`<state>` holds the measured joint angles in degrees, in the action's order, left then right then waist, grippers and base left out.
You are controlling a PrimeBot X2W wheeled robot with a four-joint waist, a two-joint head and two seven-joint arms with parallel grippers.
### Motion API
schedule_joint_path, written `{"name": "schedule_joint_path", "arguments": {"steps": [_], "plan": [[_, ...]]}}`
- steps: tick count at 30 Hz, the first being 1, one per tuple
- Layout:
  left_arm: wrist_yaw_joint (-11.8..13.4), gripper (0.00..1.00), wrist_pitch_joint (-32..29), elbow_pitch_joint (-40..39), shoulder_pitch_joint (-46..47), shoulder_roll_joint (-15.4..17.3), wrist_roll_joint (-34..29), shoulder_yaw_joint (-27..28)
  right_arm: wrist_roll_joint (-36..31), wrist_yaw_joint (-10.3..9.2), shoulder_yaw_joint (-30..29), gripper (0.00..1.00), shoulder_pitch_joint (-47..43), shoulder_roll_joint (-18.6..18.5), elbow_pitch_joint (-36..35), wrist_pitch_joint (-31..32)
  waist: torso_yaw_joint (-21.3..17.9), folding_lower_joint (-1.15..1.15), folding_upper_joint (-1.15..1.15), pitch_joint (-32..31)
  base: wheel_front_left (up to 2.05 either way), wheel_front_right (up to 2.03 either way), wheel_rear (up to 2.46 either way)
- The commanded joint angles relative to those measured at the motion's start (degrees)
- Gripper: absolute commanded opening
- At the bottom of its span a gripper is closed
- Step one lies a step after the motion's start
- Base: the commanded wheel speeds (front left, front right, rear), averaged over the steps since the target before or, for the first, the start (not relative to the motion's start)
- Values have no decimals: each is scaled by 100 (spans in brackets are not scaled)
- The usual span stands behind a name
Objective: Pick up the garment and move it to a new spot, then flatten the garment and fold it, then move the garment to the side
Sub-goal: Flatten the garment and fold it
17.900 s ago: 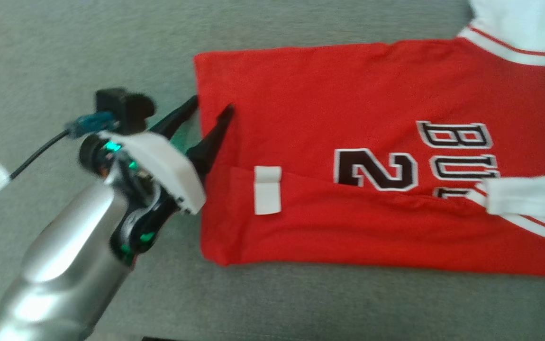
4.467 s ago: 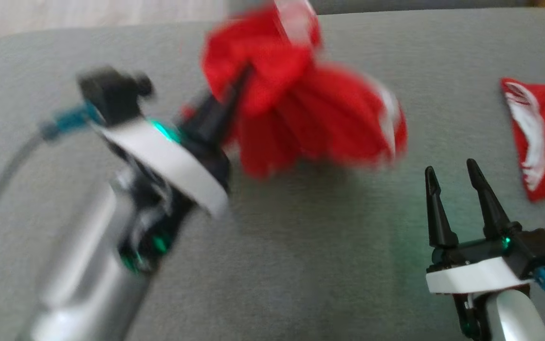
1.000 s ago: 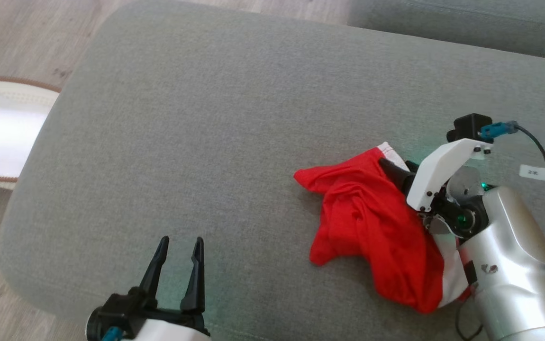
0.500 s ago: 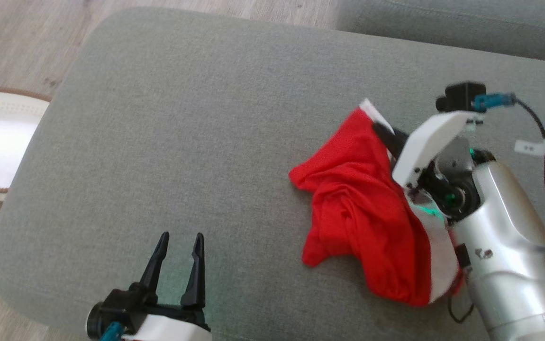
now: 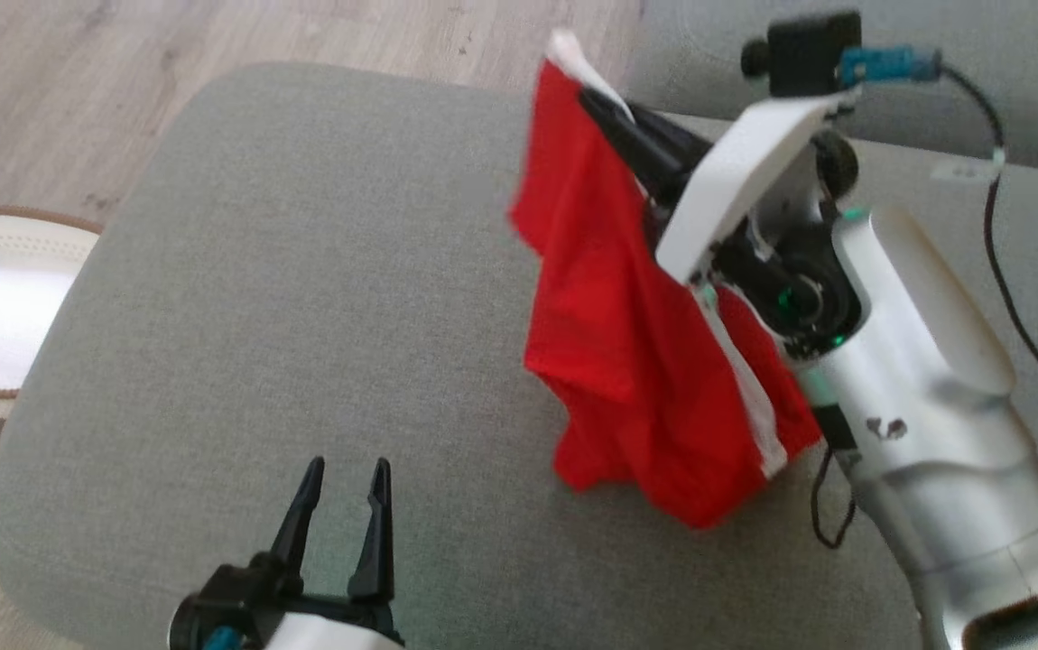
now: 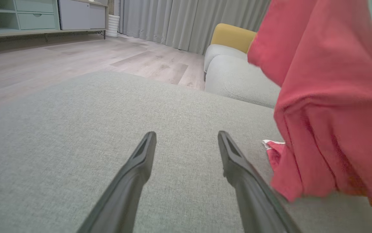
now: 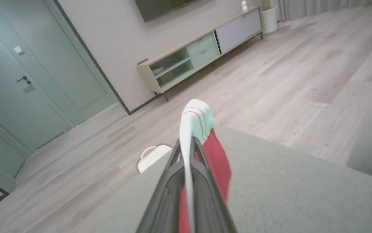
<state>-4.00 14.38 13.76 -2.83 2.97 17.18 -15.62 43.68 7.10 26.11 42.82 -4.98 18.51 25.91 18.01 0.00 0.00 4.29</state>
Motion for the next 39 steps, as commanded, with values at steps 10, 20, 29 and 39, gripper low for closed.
{"name": "schedule_joint_path", "arguments": {"steps": [10,20,29,39], "plan": [[152,100,62,-214,-162,-9,62,108,760,39,240,0,723,-27,-659,-535,42,0,0,-300,0,0,0],[188,100,62,-300,-197,-9,59,151,924,39,144,0,584,-275,-753,-987,-214,0,0,-277,0,0,0],[222,100,62,-351,-256,-9,110,223,-310,39,-1584,0,-903,-56,-233,-1426,-566,0,0,-206,0,0,0],[155,100,62,-347,-97,-9,121,277,-687,39,-3379,0,-2786,208,-70,-1461,-1049,0,0,77,0,0,0]]}}
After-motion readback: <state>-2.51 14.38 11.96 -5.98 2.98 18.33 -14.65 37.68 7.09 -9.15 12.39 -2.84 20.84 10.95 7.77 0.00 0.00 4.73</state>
